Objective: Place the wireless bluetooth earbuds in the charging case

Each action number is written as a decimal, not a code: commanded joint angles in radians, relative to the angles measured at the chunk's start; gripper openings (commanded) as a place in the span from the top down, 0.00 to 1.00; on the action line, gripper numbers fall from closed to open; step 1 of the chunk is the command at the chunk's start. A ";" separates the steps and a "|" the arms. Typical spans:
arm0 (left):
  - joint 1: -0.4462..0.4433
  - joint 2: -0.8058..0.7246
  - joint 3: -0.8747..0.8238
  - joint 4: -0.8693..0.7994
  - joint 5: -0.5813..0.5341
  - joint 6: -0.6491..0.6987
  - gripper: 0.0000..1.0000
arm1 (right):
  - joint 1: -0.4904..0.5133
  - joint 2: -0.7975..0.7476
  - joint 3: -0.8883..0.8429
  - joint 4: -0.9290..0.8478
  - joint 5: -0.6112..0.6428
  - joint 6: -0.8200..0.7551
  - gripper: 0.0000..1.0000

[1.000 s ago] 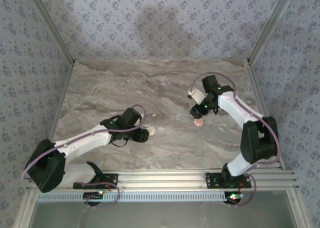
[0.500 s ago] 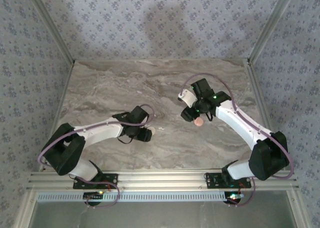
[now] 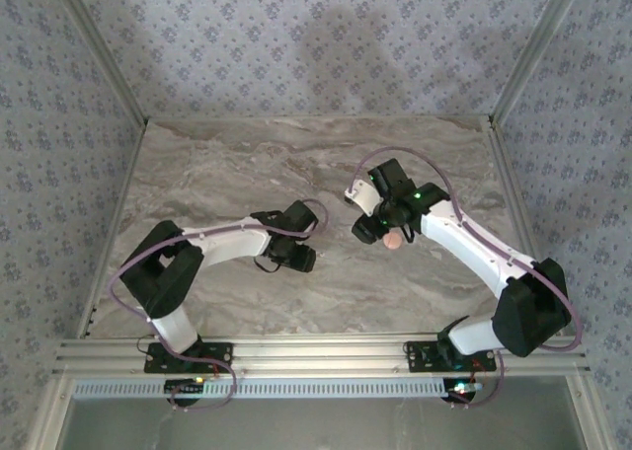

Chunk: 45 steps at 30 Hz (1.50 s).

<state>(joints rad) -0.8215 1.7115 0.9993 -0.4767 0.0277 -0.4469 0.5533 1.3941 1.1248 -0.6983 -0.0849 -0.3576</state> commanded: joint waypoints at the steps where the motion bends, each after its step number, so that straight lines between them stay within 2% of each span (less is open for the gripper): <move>1: -0.010 0.029 0.034 -0.052 -0.049 -0.009 0.45 | 0.010 -0.017 0.032 -0.005 0.026 0.014 0.40; 16: -0.012 0.065 0.068 -0.043 -0.095 -0.006 0.39 | 0.032 -0.015 0.033 -0.007 0.026 0.009 0.40; 28: -0.011 0.067 0.069 -0.035 -0.133 0.004 0.53 | 0.049 -0.018 0.034 -0.012 0.042 0.006 0.41; 34: -0.013 -0.006 0.034 -0.015 -0.147 0.017 0.54 | 0.051 -0.025 0.021 0.024 0.023 0.016 0.40; 40: -0.013 -0.165 -0.103 0.101 -0.162 0.056 0.55 | 0.015 -0.080 -0.075 0.228 -0.167 0.188 0.40; 45: -0.013 -0.330 -0.263 0.265 -0.154 0.138 0.57 | -0.025 -0.060 -0.094 0.295 -0.301 0.446 0.40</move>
<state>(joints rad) -0.8333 1.4509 0.7982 -0.3317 -0.1184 -0.3809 0.5457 1.3254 1.0348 -0.4782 -0.2653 -0.1066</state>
